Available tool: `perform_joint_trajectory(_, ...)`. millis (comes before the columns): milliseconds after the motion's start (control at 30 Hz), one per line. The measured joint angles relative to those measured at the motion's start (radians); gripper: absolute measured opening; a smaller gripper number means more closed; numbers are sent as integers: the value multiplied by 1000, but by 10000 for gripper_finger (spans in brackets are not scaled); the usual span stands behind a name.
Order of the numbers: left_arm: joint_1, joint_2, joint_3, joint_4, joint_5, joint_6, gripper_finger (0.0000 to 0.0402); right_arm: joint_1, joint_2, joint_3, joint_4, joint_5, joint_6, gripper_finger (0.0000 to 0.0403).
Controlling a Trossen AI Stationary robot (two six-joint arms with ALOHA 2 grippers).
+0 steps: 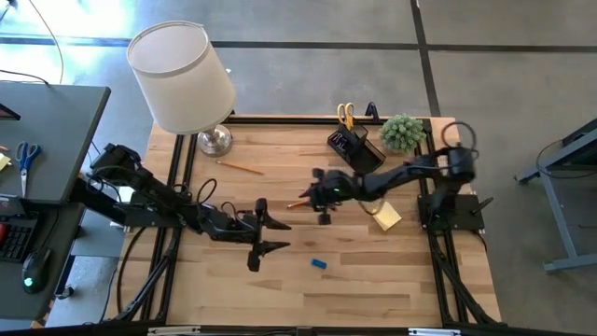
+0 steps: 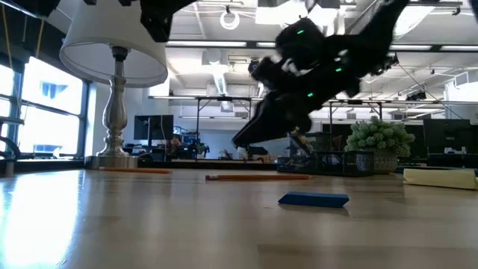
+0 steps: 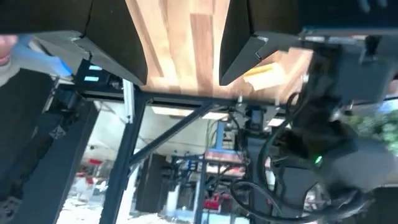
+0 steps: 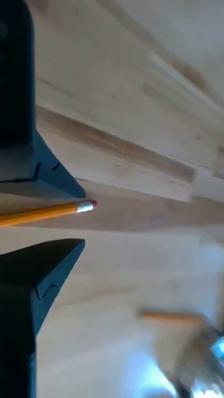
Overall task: Pick and place office supplies into organizer
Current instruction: Put the bottom orange pencil into the desk organizer
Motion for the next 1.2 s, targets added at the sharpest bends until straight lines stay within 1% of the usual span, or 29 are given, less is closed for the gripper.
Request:
perform_joint_trajectory(100, -37, -64, 0, -88, -61, -7, 188, -25, 74, 126, -157, -58, -7, 105)
perform_joint_trajectory(200, -81, -121, 0, -150, -121, -1, 188, -35, 132, 231, -321, -62, -43, 97)
perform_joint_trajectory(267, -109, -148, 0, -195, -160, 5, 188, -37, 163, 283, -399, -63, -65, 91)
perform_joint_trajectory(333, -131, -155, 0, -197, -189, 10, 188, -36, 174, 314, -434, -64, -74, 85)
perform_joint_trajectory(400, -145, -154, 0, -210, -210, 14, 188, -35, 181, 329, -429, -73, -78, 80)
perform_joint_trajectory(567, -157, -153, 0, -220, -221, 23, 188, -36, 183, 327, -418, -154, -72, 74)
perform_joint_trajectory(633, -157, -153, 0, -215, -221, 23, 188, -40, 183, 306, -378, -185, -74, 71)
perform_joint_trajectory(767, -156, -153, 0, -219, -221, 18, 188, -68, 182, 213, -204, -246, -35, 57)
perform_joint_trajectory(933, -156, -153, 0, -226, -221, 5, 188, -101, 165, 75, -31, -259, 10, 38)
perform_joint_trajectory(1067, -156, -153, 0, -226, -221, 8, 188, -108, 112, -25, 84, -260, 27, 28)
perform_joint_trajectory(1200, -156, -153, 0, -219, -221, 11, 188, -110, 33, -116, 125, -204, 27, 29)
